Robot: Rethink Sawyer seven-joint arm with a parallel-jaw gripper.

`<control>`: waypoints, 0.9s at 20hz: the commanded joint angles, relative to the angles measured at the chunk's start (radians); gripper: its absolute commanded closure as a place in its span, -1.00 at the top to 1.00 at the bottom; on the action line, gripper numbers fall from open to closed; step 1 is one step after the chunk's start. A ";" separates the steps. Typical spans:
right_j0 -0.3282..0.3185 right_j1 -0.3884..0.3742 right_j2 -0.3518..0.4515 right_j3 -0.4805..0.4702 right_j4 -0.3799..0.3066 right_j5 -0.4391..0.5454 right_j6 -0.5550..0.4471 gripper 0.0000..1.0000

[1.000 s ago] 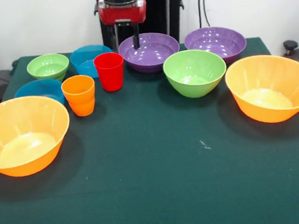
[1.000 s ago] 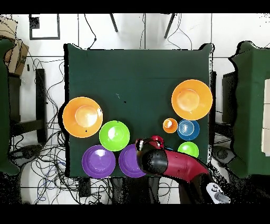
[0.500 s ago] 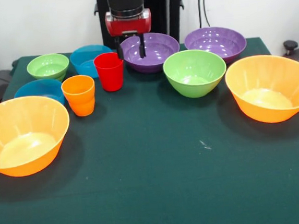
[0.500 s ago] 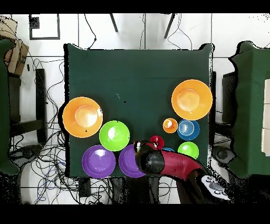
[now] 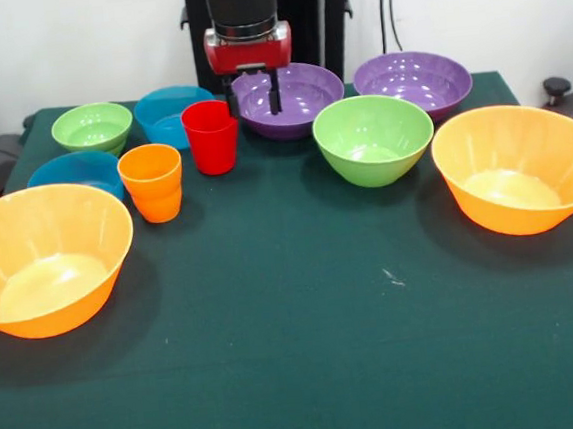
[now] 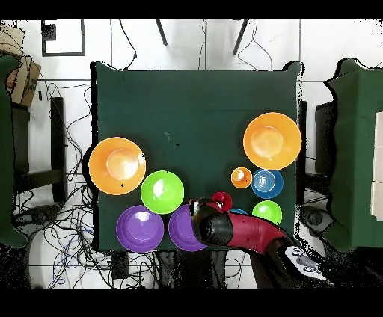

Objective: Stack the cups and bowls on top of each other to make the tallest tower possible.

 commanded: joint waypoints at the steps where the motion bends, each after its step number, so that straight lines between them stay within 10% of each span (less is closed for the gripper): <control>1: -0.021 0.001 0.068 -0.054 -0.049 -0.015 0.079 1.00; 18: -0.073 -0.121 0.090 0.033 -0.052 0.051 0.060 1.00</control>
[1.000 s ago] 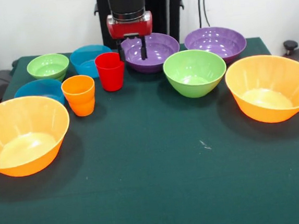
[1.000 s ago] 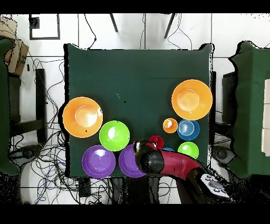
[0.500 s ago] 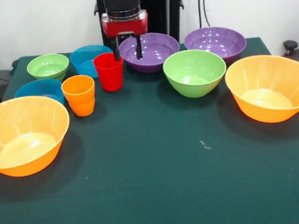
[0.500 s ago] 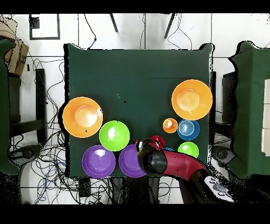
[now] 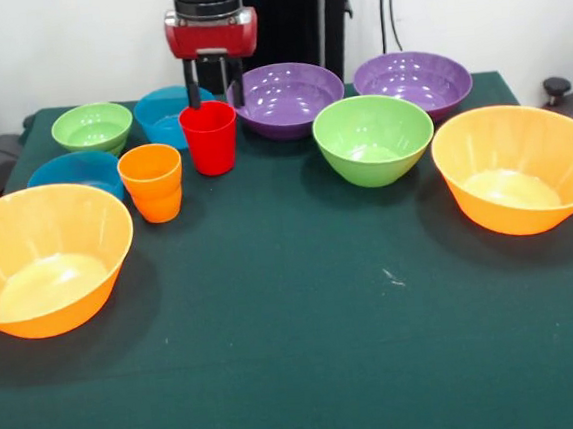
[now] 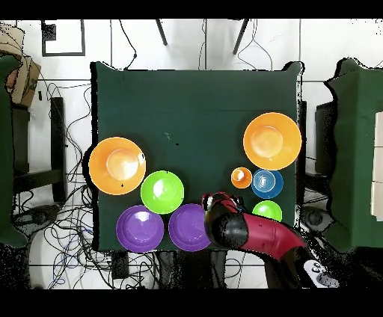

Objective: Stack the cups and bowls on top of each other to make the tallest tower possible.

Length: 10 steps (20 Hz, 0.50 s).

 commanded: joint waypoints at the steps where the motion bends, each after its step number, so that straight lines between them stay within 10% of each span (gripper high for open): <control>1: -0.018 -0.018 0.087 0.032 -0.052 0.051 0.060 1.00; 10: -0.006 0.040 0.064 -0.008 -0.072 -0.005 0.072 1.00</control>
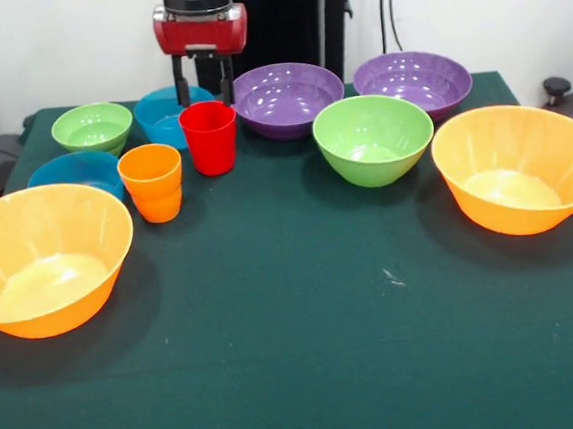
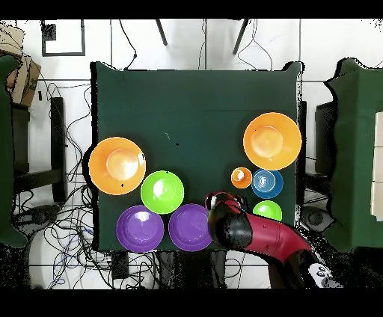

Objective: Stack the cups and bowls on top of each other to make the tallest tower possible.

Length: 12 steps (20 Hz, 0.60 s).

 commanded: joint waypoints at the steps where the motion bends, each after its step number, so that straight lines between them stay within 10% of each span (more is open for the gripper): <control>1: 0.013 0.063 0.060 -0.012 -0.069 -0.014 0.076 1.00; 12: 0.017 0.138 0.022 -0.061 -0.097 -0.064 0.086 1.00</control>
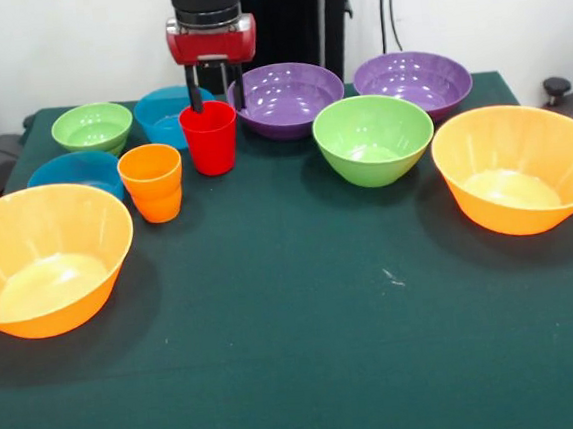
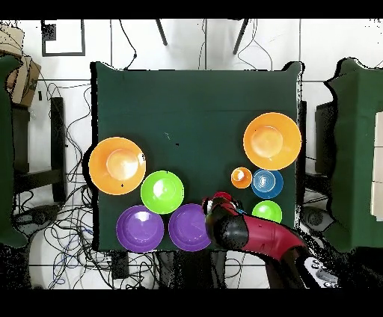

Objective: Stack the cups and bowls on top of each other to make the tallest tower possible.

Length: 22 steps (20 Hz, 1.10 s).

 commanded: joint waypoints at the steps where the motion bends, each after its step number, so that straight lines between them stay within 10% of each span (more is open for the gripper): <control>1: 0.018 0.074 0.024 -0.060 -0.073 -0.068 0.089 1.00; 22: 0.039 0.172 0.007 -0.124 -0.084 -0.142 0.100 1.00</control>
